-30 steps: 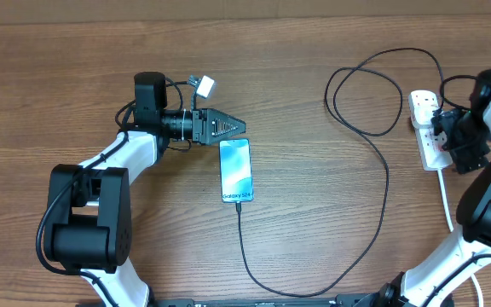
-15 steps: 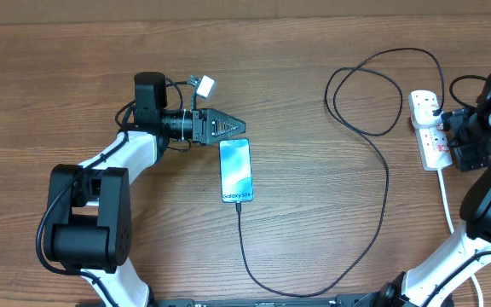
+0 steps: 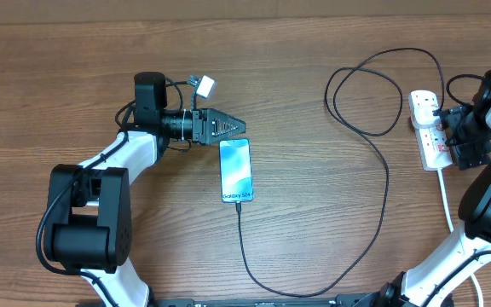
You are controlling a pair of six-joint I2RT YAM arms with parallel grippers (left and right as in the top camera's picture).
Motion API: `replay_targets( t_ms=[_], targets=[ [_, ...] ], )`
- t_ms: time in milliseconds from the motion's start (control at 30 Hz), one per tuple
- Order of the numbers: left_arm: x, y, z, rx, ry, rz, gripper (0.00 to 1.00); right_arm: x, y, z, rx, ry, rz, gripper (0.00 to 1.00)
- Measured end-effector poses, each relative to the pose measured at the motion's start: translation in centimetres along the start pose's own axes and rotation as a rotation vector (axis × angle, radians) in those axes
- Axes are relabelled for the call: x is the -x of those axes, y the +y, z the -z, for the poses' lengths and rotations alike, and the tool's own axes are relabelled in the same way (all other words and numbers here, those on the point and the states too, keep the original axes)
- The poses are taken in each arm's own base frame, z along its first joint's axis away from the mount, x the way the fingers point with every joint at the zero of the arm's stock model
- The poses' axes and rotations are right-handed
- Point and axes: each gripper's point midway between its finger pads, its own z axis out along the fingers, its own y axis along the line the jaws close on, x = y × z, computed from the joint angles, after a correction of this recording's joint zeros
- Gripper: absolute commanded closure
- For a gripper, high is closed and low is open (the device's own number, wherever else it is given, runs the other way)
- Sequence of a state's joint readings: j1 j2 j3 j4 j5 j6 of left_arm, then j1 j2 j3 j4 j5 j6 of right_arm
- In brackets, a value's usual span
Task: Plug charger to phone and switch on socket
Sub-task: 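Press the orange switch beside the charger with the right gripper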
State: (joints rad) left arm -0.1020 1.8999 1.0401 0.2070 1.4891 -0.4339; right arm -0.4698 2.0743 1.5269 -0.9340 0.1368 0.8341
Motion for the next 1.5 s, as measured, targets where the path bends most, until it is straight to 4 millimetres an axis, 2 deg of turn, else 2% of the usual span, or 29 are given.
replay_targets(
  t_ms=[233,767,1500],
  targets=[
    [0.00,0.01,0.00,0.000,0.000,0.000,0.00,0.01,-0.12,-0.81,0.013,-0.003,-0.012,0.00],
    [0.00,0.00,0.00,0.000,0.000,0.000,0.00,-0.06,0.56,-0.85,0.095,0.058,0.094,0.00],
    [0.00,0.01,0.00,0.000,0.000,0.000,0.00,-0.32,0.40,-0.69,0.096,0.068,0.149,0.00]
  ],
)
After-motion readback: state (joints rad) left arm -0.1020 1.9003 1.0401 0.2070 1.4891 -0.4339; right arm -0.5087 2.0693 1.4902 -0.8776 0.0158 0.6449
